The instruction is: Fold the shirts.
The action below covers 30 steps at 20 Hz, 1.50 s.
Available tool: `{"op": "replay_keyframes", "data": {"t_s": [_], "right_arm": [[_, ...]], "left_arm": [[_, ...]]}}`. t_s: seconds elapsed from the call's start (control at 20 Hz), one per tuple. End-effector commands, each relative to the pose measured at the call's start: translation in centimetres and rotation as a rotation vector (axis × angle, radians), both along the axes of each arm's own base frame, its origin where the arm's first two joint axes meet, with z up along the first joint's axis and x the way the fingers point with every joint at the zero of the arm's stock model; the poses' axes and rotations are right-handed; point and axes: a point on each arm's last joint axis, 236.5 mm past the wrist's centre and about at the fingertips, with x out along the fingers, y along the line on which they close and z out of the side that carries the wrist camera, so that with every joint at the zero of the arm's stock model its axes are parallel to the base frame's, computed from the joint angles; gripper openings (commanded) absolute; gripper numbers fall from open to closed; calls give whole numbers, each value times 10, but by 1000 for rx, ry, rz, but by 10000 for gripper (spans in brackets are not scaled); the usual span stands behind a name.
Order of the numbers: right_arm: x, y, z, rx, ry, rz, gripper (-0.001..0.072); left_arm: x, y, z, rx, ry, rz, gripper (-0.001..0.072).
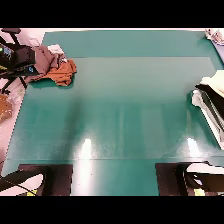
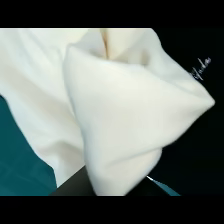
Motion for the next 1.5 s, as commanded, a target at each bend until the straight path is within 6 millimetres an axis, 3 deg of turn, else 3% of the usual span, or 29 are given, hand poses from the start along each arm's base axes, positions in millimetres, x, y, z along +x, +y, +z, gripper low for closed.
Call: {"op": "replay_keyframes", "data": {"t_s": [0.0, 0.15, 0.2, 0.25, 0.3, 0.35, 0.45, 0.55, 0.65, 0.7, 0.75, 0.8, 0.85, 0.95, 1.0, 1.1, 1.2, 1.25, 1.35, 1.45], "right_arm": [[-58, -10, -41, 21, 229, -95, 32], [-99, -17, -57, 32, 363, -147, 49], [-114, -23, -57, 13, 405, -171, 211], [-125, -29, -53, -5, 436, -185, 426], [-134, -34, -45, -22, 455, -192, 576], [-138, -38, -33, -39, 458, -194, 585], [-129, -47, 2, -107, 387, -203, 585], [-72, -49, 47, -170, 106, -142, 585], [17, -17, 122, -267, -308, 135, 561], [52, 16, 164, -315, -503, 298, 471], [77, 60, 200, -334, -667, 460, 430], [90, 107, 220, -315, -779, 606, 418], [96, 146, 226, -276, -843, 710, 363], [96, 207, 208, -185, -870, 834, 361], [92, 235, 188, -152, -847, 903, 349], [72, 282, 125, -148, -719, 1017, 326], [48, 307, 72, -270, -649, 1071, 310], [37, 320, 55, -310, -676, 1090, 311], [1, 352, 11, -288, -712, 1144, 292], [-36, 373, -42, -220, -694, 1186, 180]], "left_arm": [[-1, 0, 0, 1, 1, -4, 28], [0, 0, 1, 3, -5, -10, 28], [1, 0, 1, 9, -14, -23, 28], [2, 0, 2, 12, -22, -31, 28], [3, -1, 3, 12, -27, -30, 28], [6, -1, 4, 10, -39, -29, 28], [14, -2, 8, 19, -83, -52, 28], [25, -2, 16, 36, -154, -85, 28], [37, 5, 39, 71, -282, -79, 28], [39, 9, 54, 86, -349, -71, 28], [36, 13, 68, 94, -403, -57, 28], [27, 20, 76, 114, -440, -38, 28], [14, 29, 79, 138, -478, -17, 28], [-16, 52, 67, 209, -555, 36, 28], [-32, 60, 54, 222, -588, 65, 28], [-63, 64, 12, 179, -641, 116, 28], [-90, 66, -33, 151, -652, 142, 28], [-102, 66, -53, 144, -636, 149, 28], [-121, 68, -91, 152, -570, 144, 28], [-135, 70, -121, 168, -474, 138, 28]]}}
